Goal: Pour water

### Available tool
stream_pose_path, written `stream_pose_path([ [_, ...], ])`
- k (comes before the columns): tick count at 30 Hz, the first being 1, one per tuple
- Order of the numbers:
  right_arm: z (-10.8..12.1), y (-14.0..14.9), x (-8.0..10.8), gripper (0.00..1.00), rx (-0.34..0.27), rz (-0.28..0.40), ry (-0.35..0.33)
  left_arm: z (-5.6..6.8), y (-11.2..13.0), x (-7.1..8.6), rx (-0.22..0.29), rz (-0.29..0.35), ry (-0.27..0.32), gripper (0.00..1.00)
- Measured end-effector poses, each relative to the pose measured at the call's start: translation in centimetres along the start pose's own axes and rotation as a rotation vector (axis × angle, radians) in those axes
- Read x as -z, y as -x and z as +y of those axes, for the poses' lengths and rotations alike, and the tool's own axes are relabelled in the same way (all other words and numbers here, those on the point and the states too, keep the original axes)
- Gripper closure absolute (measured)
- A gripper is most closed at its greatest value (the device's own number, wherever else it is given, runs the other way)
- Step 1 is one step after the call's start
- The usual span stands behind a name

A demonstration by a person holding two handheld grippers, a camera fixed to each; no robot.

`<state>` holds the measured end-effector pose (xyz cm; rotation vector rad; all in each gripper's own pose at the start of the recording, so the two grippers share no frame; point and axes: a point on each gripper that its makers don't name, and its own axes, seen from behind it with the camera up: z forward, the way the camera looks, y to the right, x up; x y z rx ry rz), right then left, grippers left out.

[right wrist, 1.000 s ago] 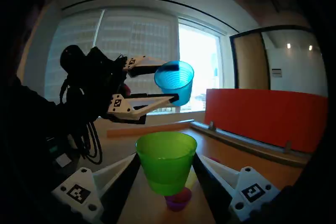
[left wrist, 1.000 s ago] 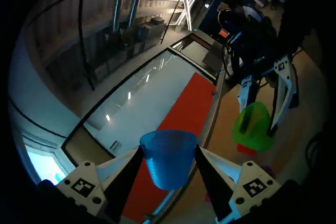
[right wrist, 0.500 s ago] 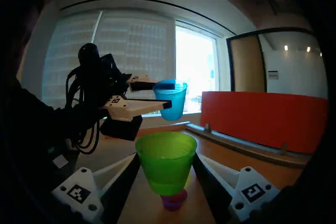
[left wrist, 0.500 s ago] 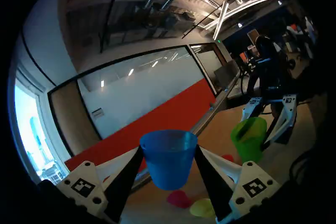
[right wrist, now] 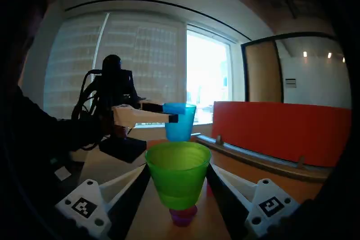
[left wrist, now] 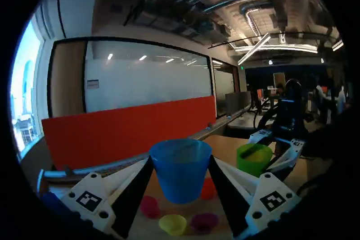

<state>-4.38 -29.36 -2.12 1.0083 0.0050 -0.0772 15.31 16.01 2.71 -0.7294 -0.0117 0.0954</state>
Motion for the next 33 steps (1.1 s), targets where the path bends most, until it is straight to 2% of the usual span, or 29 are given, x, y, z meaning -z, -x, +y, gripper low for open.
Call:
stream_pose_path([
  [3, -0.1, -0.2, 0.1, 0.12, 0.005, 0.0, -0.001, 0.0, -0.2, -0.1, 0.045, 0.014, 0.019, 0.14],
  [6, -0.1, -0.3, 0.1, 0.12, 0.011, -0.004, 0.0, -0.3, 0.0, 0.1, 0.045, 0.011, 0.02, 0.14],
  [15, 0.1, 0.0, 0.4, 0.12, 0.013, -0.023, 0.004, 0.4, 1.4, 0.5, 0.008, -0.032, 0.038, 0.14],
  [21, 0.3, 0.7, 0.9, 0.12, 0.018, -0.056, 0.009, 0.6, 3.3, 1.1, -0.019, -0.092, 0.048, 0.14],
  [33, 0.1, 2.8, 2.4, 0.12, 0.002, -0.131, -0.009, 2.2, 7.1, 1.9, -0.054, -0.198, 0.1, 0.13],
])
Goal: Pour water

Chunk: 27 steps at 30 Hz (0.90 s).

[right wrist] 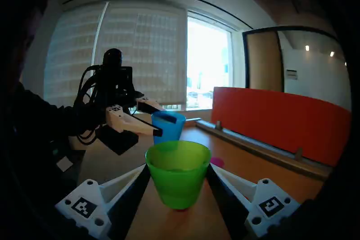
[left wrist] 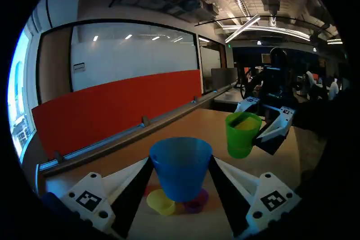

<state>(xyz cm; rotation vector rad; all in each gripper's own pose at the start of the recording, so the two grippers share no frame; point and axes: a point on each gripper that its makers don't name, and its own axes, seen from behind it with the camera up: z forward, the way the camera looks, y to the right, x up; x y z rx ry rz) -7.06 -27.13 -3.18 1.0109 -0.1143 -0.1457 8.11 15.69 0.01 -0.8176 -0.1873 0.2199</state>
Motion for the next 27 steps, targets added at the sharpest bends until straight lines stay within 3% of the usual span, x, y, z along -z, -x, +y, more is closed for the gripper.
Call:
stream_pose_path([
  [12, -0.2, 2.9, 1.1, 0.12, -0.015, -0.087, -0.021, 2.2, 4.7, 0.0, -0.029, -0.12, 0.051, 0.13],
  [27, -1.2, 7.5, 1.9, 0.12, -0.011, -0.229, -0.075, 3.8, 10.1, 0.9, -0.067, -0.264, 0.104, 0.13],
])
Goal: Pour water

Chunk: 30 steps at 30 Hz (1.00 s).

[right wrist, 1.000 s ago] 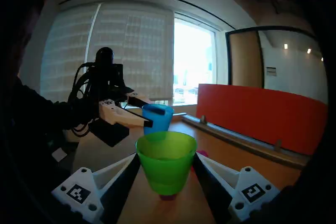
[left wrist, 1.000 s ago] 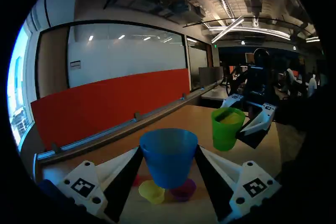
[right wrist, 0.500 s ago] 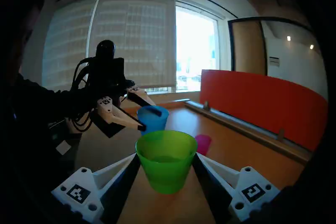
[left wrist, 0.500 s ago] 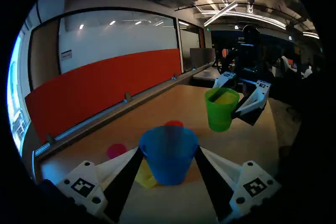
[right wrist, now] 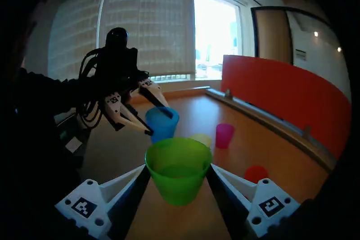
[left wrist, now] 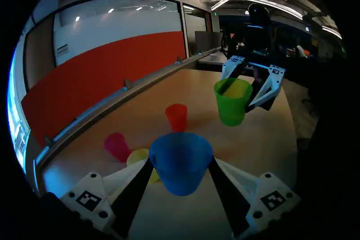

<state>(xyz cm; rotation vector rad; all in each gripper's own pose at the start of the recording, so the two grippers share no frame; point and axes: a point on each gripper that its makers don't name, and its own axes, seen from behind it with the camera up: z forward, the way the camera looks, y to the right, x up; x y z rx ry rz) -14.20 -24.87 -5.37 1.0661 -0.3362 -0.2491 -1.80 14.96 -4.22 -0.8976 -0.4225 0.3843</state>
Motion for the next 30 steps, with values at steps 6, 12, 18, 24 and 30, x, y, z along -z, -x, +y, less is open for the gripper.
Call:
stream_pose_path([
  [6, -0.1, 1.0, -0.3, 0.11, 0.007, -0.044, -0.017, 0.3, 1.8, -0.3, -0.025, -0.057, 0.01, 0.13],
  [12, -0.2, 2.3, -0.9, 0.12, 0.012, -0.089, -0.033, 0.5, 4.1, -1.0, -0.045, -0.122, 0.016, 0.13],
  [18, -0.8, 3.4, -1.6, 0.12, 0.041, -0.133, -0.058, 0.6, 5.7, -2.0, -0.035, -0.159, 0.032, 0.13],
  [24, -0.5, 4.5, -2.3, 0.12, 0.047, -0.173, -0.067, 0.0, 7.4, -2.6, -0.048, -0.203, 0.033, 0.13],
  [30, -0.1, 5.6, -3.1, 0.11, 0.051, -0.207, -0.075, 0.1, 8.6, -3.4, -0.054, -0.233, 0.05, 0.13],
])
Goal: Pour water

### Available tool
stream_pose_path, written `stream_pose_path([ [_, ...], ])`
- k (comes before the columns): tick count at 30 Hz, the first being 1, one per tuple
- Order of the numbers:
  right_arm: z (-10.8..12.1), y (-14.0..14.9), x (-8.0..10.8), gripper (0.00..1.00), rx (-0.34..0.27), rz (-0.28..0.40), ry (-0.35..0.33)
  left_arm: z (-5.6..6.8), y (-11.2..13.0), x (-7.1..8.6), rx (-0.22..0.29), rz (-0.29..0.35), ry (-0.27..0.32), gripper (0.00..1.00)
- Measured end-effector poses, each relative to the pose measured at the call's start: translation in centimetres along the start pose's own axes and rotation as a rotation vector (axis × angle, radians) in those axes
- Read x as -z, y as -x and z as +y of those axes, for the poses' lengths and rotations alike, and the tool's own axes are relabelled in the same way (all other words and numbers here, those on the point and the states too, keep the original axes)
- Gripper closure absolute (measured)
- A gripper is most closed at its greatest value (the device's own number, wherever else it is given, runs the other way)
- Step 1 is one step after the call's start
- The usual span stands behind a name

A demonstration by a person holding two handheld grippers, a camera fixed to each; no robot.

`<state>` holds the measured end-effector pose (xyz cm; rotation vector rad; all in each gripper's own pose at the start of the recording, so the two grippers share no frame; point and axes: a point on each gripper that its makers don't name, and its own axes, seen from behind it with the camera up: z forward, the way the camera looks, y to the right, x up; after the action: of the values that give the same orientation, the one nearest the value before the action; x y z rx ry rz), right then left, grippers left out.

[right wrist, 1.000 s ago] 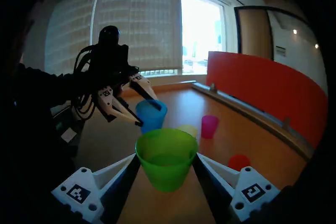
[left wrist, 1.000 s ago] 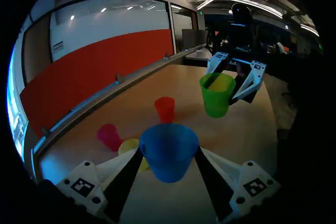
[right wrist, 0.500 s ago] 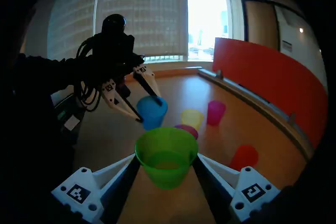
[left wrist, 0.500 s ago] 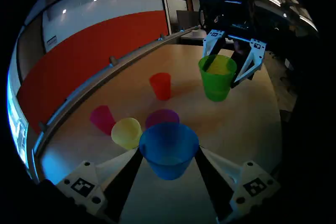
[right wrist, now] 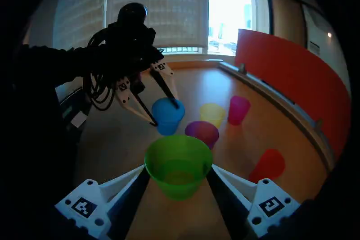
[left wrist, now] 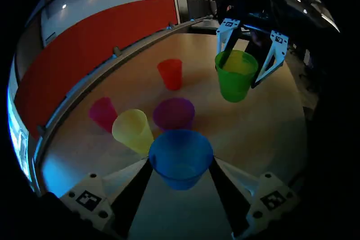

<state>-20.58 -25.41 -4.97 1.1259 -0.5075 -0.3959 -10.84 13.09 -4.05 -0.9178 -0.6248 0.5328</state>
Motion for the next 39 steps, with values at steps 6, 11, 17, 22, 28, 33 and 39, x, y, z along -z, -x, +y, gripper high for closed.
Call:
stream_pose_path([
  [6, 0.4, 1.1, -0.9, 0.11, 0.012, -0.039, -0.002, 0.0, 0.6, -0.7, 0.001, -0.013, 0.015, 0.13],
  [11, 0.7, 1.7, -1.6, 0.11, 0.007, -0.058, -0.003, -0.2, 1.1, -1.1, 0.005, -0.018, 0.018, 0.13],
  [17, 0.8, 2.3, -2.3, 0.11, 0.005, -0.079, -0.008, -0.3, 1.3, -1.4, 0.015, -0.014, 0.026, 0.13],
  [22, 0.8, 2.6, -2.8, 0.11, 0.003, -0.088, -0.01, -0.3, 1.6, -1.7, 0.024, -0.01, 0.03, 0.13],
  [28, 1.0, 3.2, -3.4, 0.12, -0.004, -0.102, -0.008, -0.3, 1.8, -1.7, 0.036, -0.001, 0.033, 0.13],
  [33, 0.9, 3.8, -4.1, 0.11, -0.005, -0.116, -0.008, -0.4, 2.2, -1.6, 0.05, 0.002, 0.033, 0.13],
  [39, 0.8, 4.2, -4.6, 0.11, -0.009, -0.124, -0.011, -0.4, 3.1, -1.7, 0.06, -0.012, 0.034, 0.13],
])
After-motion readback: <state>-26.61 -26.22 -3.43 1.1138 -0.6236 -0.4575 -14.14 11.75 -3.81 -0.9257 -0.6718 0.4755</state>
